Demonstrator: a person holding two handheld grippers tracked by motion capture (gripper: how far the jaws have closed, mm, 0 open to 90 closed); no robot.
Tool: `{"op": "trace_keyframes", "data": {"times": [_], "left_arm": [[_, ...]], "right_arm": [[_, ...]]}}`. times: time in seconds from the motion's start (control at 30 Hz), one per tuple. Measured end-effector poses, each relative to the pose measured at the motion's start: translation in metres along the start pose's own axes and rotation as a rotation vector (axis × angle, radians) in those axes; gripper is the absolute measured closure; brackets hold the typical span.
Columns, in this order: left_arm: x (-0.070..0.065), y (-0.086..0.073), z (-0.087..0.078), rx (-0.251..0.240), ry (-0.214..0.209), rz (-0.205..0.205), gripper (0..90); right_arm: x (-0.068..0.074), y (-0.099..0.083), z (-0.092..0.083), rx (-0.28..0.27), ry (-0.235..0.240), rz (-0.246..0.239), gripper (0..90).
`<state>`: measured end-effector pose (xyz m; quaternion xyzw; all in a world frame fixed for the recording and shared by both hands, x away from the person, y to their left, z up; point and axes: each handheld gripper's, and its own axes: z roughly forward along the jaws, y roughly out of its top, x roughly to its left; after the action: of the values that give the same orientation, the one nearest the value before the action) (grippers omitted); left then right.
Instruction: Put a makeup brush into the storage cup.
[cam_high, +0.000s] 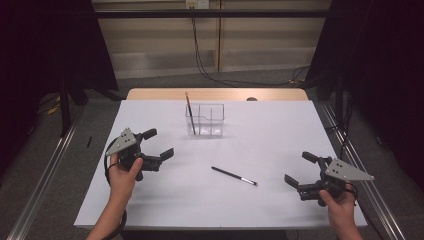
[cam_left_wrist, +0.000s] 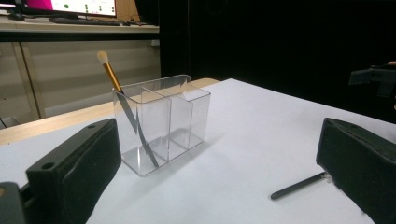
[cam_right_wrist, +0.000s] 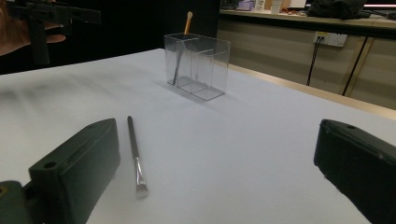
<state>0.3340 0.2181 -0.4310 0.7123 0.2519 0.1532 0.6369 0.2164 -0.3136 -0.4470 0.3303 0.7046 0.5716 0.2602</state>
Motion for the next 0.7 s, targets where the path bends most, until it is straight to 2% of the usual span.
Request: {"op": "trace_keyframes", "data": {"times": [0.33,0.7], "left_arm": [[0.004,-0.005,-0.015,0.016,0.015,0.007,0.0],[0.0,-0.008,-0.026,0.018,0.011,0.016,0.0]], "right_arm": [[0.001,0.0,0.003,0.003,0.009,-0.004,0.0],[0.001,0.001,0.007,-0.001,0.02,-0.006,0.0]]}}
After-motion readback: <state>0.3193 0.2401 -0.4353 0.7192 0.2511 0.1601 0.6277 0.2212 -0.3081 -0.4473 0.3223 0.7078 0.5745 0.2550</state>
